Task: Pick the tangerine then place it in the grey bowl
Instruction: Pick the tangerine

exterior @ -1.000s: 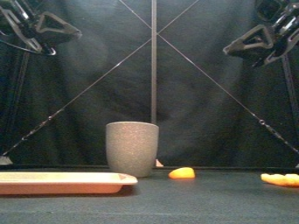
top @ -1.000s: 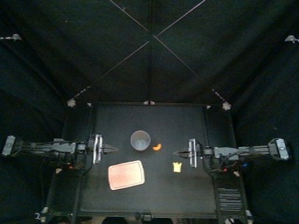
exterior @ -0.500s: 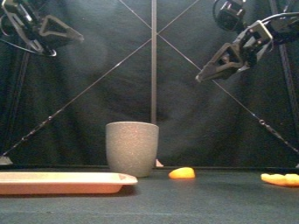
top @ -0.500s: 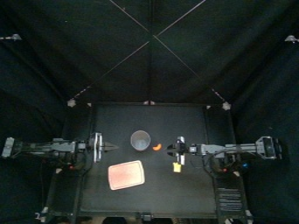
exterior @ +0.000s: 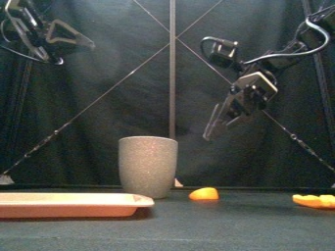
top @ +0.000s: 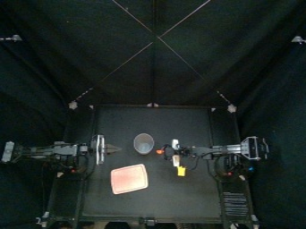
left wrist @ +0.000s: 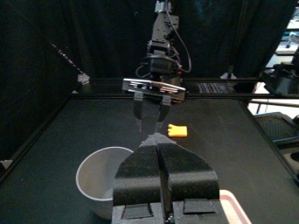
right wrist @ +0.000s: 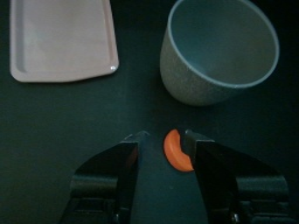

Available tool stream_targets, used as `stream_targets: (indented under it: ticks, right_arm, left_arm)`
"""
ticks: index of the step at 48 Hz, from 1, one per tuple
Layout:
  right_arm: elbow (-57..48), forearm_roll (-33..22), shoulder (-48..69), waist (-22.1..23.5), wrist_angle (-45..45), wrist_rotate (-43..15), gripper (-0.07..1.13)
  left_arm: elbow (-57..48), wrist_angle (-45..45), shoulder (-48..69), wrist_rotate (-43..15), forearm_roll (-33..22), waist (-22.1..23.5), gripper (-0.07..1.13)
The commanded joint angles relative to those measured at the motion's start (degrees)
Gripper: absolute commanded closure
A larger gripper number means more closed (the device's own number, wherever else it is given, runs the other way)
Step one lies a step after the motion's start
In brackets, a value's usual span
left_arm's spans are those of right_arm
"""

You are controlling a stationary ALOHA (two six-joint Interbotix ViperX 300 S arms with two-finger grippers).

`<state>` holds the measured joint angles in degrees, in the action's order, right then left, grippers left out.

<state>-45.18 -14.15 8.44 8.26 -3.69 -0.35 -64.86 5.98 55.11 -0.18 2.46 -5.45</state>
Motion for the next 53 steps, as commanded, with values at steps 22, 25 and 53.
stream_targets:
  ticks: [22,25,53]
  right_arm:
    - [7.91,-2.72,-11.07,3.08,-8.00,0.44,0.26]
    - [7.91,-2.72,-11.87,3.08,-7.03,0.44,0.26]
    - [8.26,2.46,-16.44,4.83,-5.36,0.26,0.30]
  left_arm:
    - [-1.23,0.62,-0.26,0.00,0.00,-0.35,0.99]
    - [-1.23,0.62,-0.26,-0.09,0.09,-0.35,0.99]
    - [-1.32,1.85,0.35,0.00,0.09,-0.35,0.99]
